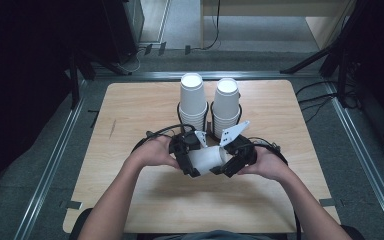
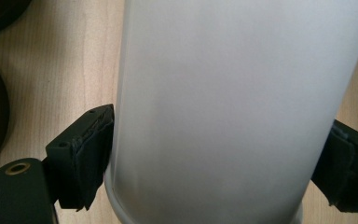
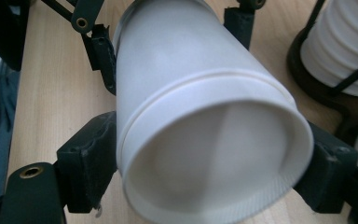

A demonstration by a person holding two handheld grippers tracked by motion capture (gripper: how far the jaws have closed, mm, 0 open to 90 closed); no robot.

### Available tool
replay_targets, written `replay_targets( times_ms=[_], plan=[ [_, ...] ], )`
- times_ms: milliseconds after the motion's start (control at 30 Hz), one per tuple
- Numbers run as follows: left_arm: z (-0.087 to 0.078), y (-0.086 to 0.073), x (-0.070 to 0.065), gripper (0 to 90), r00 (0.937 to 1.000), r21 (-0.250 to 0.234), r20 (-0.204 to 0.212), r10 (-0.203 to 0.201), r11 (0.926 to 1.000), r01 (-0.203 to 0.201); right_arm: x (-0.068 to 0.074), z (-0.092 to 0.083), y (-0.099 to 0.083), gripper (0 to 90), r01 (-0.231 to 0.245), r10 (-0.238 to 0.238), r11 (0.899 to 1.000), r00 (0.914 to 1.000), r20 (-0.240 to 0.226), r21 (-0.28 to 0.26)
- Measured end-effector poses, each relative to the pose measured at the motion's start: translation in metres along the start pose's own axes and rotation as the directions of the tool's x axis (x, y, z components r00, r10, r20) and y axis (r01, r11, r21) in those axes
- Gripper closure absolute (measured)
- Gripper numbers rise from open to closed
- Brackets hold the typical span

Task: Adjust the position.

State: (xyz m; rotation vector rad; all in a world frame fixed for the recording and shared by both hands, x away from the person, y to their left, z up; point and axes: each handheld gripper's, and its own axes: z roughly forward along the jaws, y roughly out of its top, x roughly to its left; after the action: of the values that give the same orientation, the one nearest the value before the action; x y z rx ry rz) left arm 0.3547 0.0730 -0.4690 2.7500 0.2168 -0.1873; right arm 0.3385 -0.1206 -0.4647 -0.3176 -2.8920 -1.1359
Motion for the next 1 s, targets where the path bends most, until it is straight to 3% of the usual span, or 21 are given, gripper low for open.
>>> replay_targets(
  times_ms=[67, 200, 333, 400, 467, 600, 667, 733, 767, 800, 833, 900, 933, 967, 1000],
  plan=[
    [0.001, 0.001, -0.001, 10.8, 1.0, 0.004, -0.008, 0.003, 1.0, -0.003, 0.0, 0.002, 0.001, 20.4, 0.014, -0.013, 1.0, 0.9995, -0.029, 0.014],
    [0.0, -0.001, -0.003, 10.2, 0.9993, 0.004, -0.027, 0.025, 0.9997, -0.025, 0.0, 0.002, 0.001, 22.9, 0.016, -0.015, 1.0, 0.9992, -0.038, 0.014],
    [-0.005, -0.004, -0.007, 9.0, 0.9971, -0.031, -0.057, 0.051, 0.9981, -0.053, 0.001, -0.002, 0.001, 23.7, 0.018, -0.017, 1.0, 0.9989, -0.043, 0.005],
    [-0.007, -0.005, -0.008, 7.4, 0.9965, -0.051, -0.07, 0.045, 0.9975, -0.049, 0.001, -0.004, 0.001, 23.7, 0.017, -0.017, 1.0, 0.999, -0.04, -0.004],
    [-0.009, -0.004, -0.009, 0.0, 0.9961, -0.069, -0.085, 0.024, 0.9972, -0.03, 0.0, -0.006, 0.002, 23.8, 0.006, -0.007, 1.0, 0.9987, -0.05, -0.011],
    [-0.012, -0.005, -0.01, 0.0, 0.9971, -0.131, -0.073, 0.019, 0.9909, -0.028, -0.002, -0.011, 0.0, 23.7, 0.0, -0.001, 1.0, 0.9992, -0.04, -0.018],
    [-0.013, -0.005, -0.01, 0.0, 0.9958, -0.142, -0.088, 0.022, 0.9892, -0.035, -0.002, -0.011, 0.0, 23.7, -0.002, 0.001, 1.0, 0.999, -0.045, -0.02],
    [-0.017, -0.009, -0.009, 0.0, 0.9953, -0.196, -0.097, -0.004, 0.9804, -0.015, -0.003, -0.015, -0.001, 23.7, -0.007, 0.005, 0.999, 0.9991, -0.042, -0.032],
    [-0.018, -0.01, -0.007, 0.0, 0.9971, -0.212, -0.075, -0.016, 0.9773, 0.0, -0.004, -0.017, -0.002, 23.7, -0.012, 0.01, 0.999, 0.9991, -0.041, -0.036],
    [-0.019, -0.012, -0.008, 0.0, 0.9956, -0.228, -0.093, -0.016, 0.9736, -0.006, -0.004, -0.018, -0.002, 23.6, -0.013, 0.012, 0.999, 0.9991, -0.042, -0.042],
    [-0.019, -0.012, -0.008, 0.0, 0.9956, -0.228, -0.093, -0.016, 0.9736, -0.006, -0.004, -0.018, -0.002, 23.6, -0.013, 0.012, 0.999, 0.9991, -0.042, -0.042],
    [-0.022, -0.015, -0.006, 0.0, 0.9972, -0.265, -0.068, -0.033, 0.964, 0.014, -0.006, -0.02, -0.003, 23.6, -0.024, 0.022, 0.998, 0.999, -0.04, -0.05],
    [-0.024, -0.018, -0.006, 0.0, 0.9956, -0.283, -0.085, -0.038, 0.9591, 0.012, -0.006, -0.022, -0.004, 23.6, -0.027, 0.024, 0.998, 0.9988, -0.042, -0.058],
    [-0.024, -0.018, -0.006, 0.0, 0.9956, -0.283, -0.085, -0.038, 0.9591, 0.012, -0.006, -0.022, -0.004, 23.6, -0.027, 0.024, 0.998, 0.9988, -0.042, -0.058],
    [-0.025, -0.022, -0.005, 0.0, 0.9954, -0.313, -0.081, -0.051, 0.9494, 0.023, -0.007, -0.023, -0.004, 23.6, -0.032, 0.029, 0.997, 0.9986, -0.045, -0.066]
  ],
)
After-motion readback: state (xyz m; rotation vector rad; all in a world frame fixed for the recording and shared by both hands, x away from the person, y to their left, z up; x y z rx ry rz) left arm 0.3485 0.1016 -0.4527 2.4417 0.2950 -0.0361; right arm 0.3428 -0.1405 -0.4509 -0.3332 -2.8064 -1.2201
